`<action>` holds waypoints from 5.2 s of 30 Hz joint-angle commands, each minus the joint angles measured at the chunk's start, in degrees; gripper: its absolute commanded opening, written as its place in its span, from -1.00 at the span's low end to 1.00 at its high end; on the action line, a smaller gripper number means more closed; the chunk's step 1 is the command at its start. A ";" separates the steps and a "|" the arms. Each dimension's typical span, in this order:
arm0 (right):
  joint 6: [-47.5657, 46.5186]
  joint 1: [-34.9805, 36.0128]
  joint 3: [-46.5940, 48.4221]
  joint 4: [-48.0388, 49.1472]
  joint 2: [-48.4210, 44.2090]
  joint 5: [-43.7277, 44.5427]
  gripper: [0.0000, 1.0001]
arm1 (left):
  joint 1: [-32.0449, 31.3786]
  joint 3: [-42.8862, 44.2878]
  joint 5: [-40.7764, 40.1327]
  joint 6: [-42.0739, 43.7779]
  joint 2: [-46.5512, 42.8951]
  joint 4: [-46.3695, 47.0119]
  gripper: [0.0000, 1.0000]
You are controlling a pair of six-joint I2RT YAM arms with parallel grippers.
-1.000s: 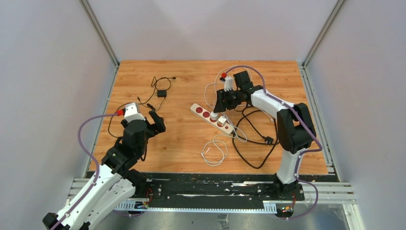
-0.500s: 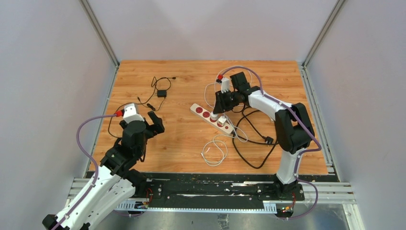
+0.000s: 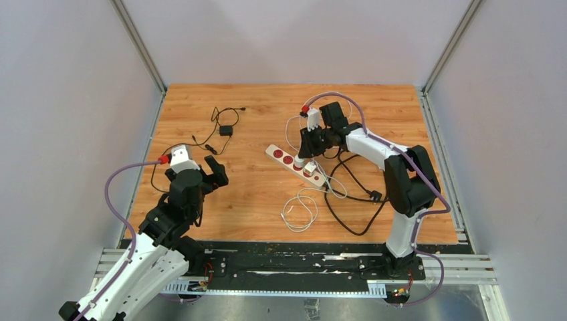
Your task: Insert the plug
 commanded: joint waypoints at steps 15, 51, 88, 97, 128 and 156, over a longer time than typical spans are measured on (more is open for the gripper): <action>-2.90 10.37 -9.51 -13.14 3.36 18.50 -0.52 | 0.29 0.75 -3.99 -0.03 -1.04 -1.24 0.99; 1.89 4.75 -23.02 -0.74 5.34 16.25 -0.71 | 0.28 0.73 -6.15 -1.25 -3.96 -3.54 1.00; 3.53 5.52 -3.86 -2.22 -8.53 13.04 1.00 | 0.35 1.60 -6.54 -0.68 -9.00 -2.54 1.00; 4.00 4.88 -13.42 -3.98 -25.06 23.47 1.00 | 0.30 5.05 -5.89 -2.32 -0.47 -3.71 1.00; 5.18 -10.41 -23.89 -1.44 -36.72 7.39 0.96 | 44.09 19.89 39.70 41.80 64.50 6.31 1.00; 10.43 -13.45 -27.80 2.66 -44.10 14.92 0.96 | 44.27 14.54 45.51 25.54 60.52 10.45 -0.76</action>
